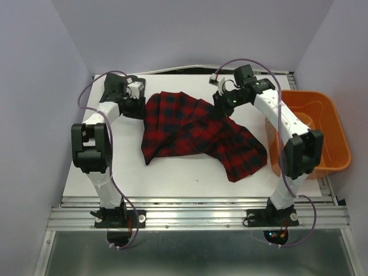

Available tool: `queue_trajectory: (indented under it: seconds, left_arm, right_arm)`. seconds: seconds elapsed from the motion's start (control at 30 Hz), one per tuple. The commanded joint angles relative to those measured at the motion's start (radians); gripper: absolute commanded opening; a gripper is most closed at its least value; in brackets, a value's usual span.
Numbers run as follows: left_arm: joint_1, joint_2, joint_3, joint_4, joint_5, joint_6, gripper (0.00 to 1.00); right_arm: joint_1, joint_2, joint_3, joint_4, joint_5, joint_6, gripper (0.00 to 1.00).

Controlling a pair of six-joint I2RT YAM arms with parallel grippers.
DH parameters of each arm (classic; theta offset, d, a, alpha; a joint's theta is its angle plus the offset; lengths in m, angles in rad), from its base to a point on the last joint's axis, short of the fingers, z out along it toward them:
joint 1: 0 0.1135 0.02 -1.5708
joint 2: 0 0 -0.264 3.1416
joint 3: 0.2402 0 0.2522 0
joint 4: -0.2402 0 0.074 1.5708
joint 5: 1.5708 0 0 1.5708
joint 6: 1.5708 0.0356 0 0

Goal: Fold and stack the skirts
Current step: Flatten the skirt out

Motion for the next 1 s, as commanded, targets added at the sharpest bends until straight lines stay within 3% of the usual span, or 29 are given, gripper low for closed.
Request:
queue_trajectory:
  seconds: [0.0,0.07,0.2,0.33,0.43,0.53,0.57,0.67,0.77,0.97]
  left_arm:
    - [0.080,-0.219,-0.042,-0.142,0.183,0.240,0.74]
    - [0.091,-0.308,-0.122,-0.166,0.182,0.366,0.75]
    - [0.097,-0.635,-0.462,-0.171,0.187,0.755,0.77]
    - [0.093,-0.874,-0.708,-0.145,0.231,1.002,0.79]
    - [0.034,-0.989,-0.831,-0.067,0.225,1.059,0.84]
    - [-0.120,-1.013,-0.857,0.006,0.158,0.943,0.89]
    - [-0.221,-0.988,-0.848,0.012,0.130,0.834,0.89]
    - [-0.332,-0.944,-0.790,0.012,0.086,0.668,0.89]
    - [-0.479,-0.914,-0.748,0.128,-0.061,0.342,0.88]
    - [-0.555,-0.948,-0.770,0.320,-0.152,0.065,0.92]
  right_arm:
    - [0.000,-0.231,-0.090,0.078,-0.011,0.048,0.01]
    - [0.000,-0.326,-0.129,0.158,0.017,0.096,0.01]
    - [0.000,-0.393,-0.143,0.351,0.106,0.212,0.01]
    - [0.000,-0.405,-0.111,0.457,0.144,0.294,0.01]
    - [0.000,-0.381,-0.051,0.499,0.117,0.346,0.01]
    - [0.000,-0.351,0.006,0.531,0.101,0.396,0.01]
    - [0.000,-0.332,0.015,0.540,0.104,0.413,0.01]
    - [0.000,-0.299,0.023,0.604,0.172,0.472,0.01]
    - [0.000,-0.288,-0.015,0.713,0.270,0.545,0.01]
    - [0.009,-0.267,-0.074,0.874,0.405,0.708,0.01]
